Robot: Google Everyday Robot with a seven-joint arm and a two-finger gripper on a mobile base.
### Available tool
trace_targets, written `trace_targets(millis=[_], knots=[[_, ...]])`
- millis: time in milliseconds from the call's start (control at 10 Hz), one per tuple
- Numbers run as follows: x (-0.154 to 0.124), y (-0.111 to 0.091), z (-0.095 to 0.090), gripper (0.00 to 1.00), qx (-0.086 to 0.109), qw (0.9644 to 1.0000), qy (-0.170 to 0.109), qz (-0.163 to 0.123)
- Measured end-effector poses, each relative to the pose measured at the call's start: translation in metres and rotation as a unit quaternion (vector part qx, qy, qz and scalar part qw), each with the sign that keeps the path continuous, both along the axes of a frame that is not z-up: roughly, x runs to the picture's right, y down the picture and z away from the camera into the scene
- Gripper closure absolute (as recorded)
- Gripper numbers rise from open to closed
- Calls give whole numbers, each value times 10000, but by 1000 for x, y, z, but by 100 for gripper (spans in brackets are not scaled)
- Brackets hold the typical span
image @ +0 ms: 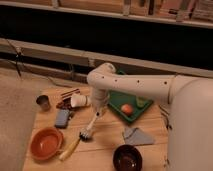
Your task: Wipe purple bowl with brush
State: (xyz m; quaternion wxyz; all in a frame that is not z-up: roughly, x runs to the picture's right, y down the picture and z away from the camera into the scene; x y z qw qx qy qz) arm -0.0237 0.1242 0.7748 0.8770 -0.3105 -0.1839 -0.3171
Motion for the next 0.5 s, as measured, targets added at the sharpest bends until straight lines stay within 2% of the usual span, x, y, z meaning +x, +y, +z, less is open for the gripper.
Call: trace_targets(millis=[500], knots=[[41, 3, -8, 100, 78, 9989, 228, 400]])
